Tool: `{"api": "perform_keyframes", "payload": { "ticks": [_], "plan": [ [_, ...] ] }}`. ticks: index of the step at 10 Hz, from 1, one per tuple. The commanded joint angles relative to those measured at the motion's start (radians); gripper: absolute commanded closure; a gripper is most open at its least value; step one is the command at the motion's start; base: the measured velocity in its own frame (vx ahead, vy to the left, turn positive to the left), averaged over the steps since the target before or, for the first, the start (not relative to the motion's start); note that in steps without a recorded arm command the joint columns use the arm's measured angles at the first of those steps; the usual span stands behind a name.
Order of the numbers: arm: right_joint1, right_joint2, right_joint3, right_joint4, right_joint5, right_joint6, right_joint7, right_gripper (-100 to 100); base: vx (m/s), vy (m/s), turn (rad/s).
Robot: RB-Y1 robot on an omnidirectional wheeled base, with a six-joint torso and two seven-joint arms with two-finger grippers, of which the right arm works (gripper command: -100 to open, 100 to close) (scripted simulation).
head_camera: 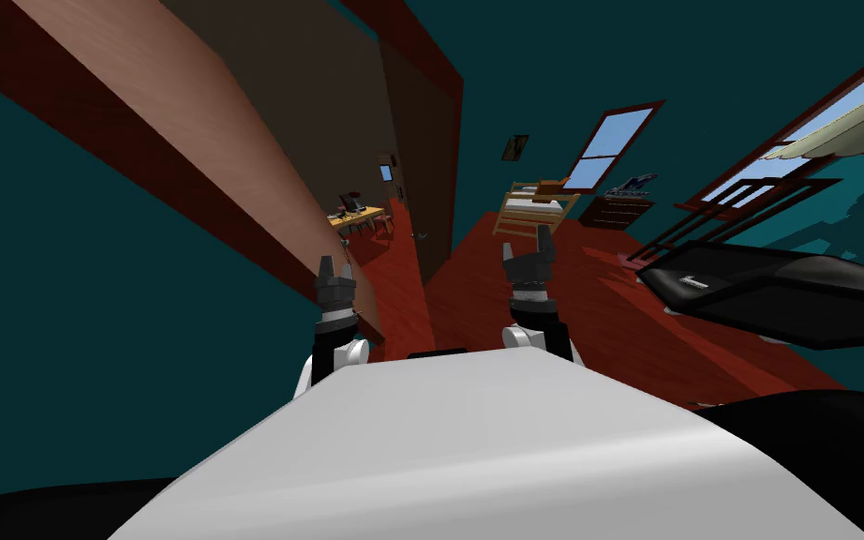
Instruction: Push the door open
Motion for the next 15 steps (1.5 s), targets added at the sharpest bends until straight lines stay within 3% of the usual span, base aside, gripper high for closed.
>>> {"api": "perform_keyframes", "payload": {
  "ticks": [1,6,15],
  "plan": [
    [-0.012,-0.009,0.018,0.030,-0.001,-0.008,0.000,-100,0.177,-0.009,-0.009],
    [-0.045,-0.028,0.066,0.109,-0.005,-0.030,0.000,-100,0.160,-0.019,0.002],
    [-0.130,-0.067,0.193,0.316,-0.015,-0.086,-0.001,-100,0.155,-0.025,0.001]
  ]
}}
